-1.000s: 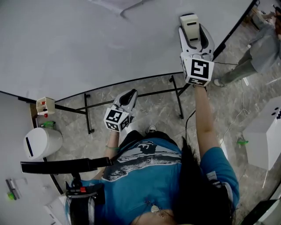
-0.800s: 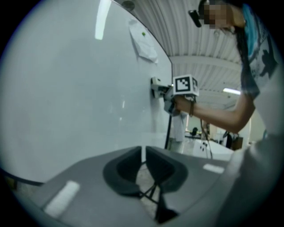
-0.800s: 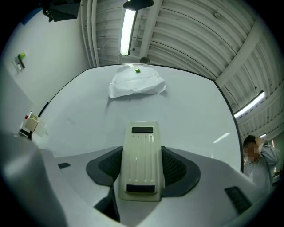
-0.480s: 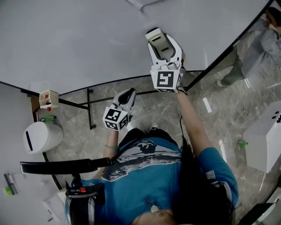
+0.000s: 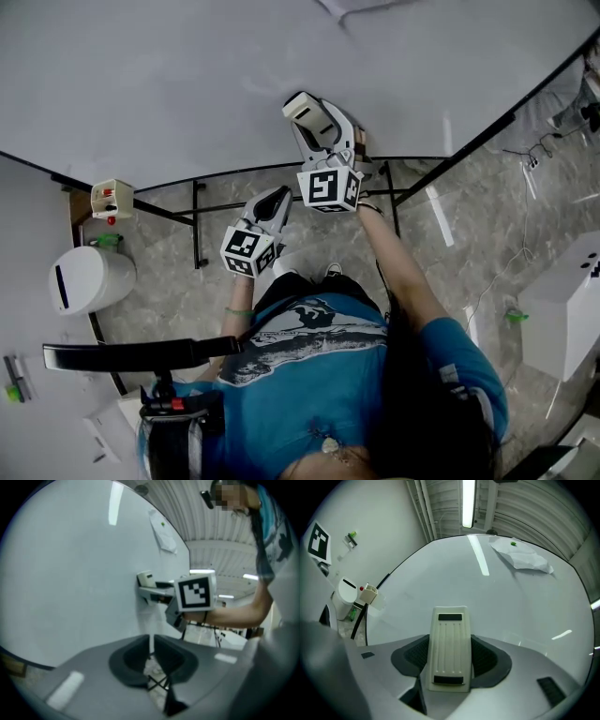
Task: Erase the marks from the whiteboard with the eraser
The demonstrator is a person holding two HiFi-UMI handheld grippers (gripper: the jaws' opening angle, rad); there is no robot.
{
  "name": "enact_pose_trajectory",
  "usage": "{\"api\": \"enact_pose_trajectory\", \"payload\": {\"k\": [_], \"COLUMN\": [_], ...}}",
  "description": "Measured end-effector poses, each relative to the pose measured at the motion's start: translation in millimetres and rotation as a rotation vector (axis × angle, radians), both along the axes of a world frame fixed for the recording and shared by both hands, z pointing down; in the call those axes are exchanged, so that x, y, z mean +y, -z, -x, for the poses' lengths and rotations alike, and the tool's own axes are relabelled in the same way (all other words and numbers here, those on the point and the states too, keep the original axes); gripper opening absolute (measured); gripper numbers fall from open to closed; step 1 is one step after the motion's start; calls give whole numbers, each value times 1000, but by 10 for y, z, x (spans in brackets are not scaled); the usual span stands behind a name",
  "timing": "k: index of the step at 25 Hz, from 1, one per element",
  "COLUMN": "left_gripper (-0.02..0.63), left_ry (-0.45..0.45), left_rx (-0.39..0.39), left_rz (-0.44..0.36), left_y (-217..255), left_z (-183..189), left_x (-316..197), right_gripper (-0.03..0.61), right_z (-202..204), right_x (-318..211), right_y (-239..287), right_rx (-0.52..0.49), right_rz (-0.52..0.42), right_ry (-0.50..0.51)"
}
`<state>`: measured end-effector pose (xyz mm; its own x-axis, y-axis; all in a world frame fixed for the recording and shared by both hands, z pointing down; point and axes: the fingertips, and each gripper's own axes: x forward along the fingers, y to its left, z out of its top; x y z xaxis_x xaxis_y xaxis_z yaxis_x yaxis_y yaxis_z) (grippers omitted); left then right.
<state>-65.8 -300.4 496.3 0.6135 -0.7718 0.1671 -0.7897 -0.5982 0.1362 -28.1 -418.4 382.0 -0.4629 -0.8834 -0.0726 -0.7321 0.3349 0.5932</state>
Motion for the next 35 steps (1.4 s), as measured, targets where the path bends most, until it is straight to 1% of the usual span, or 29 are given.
{"api": "enact_pose_trajectory", "payload": {"k": [5, 7, 14, 17, 20, 23, 25, 30, 35], "left_gripper": [29, 29, 29, 29, 29, 29, 29, 29, 29], "left_ry": [-3, -12, -40, -64, -99, -113, -120, -147, -158], "left_rx": [-5, -5, 2, 3, 8, 15, 16, 14, 13], "left_rz": [5, 3, 10, 17, 12, 10, 10, 3, 0], "left_y": [-17, -7, -23, -60, -49, -39, -34, -38, -10], "left_z": [-10, -48, -143, -230, -379, -476, -527, -704, -783], "left_x": [0, 1, -74, -137, -174, -194, -206, -245, -266], "right_gripper": [262, 262, 262, 262, 262, 262, 262, 262, 262], "right_z": [-49, -117, -606, -928, -1341, -1738, -2051, -2787, -3228], "right_x": [36, 51, -12, -82, -141, -178, -210, -266, -290], "right_y": [22, 76, 542, 805, 1025, 1280, 1427, 1722, 1874], "right_rx": [50, 57, 40, 23, 23, 4, -29, -129, -196], "right_rz": [1, -12, -73, -80, -100, -121, -127, -137, -139], "right_ry": [25, 12, -54, -91, -138, -184, -228, -293, -347]}}
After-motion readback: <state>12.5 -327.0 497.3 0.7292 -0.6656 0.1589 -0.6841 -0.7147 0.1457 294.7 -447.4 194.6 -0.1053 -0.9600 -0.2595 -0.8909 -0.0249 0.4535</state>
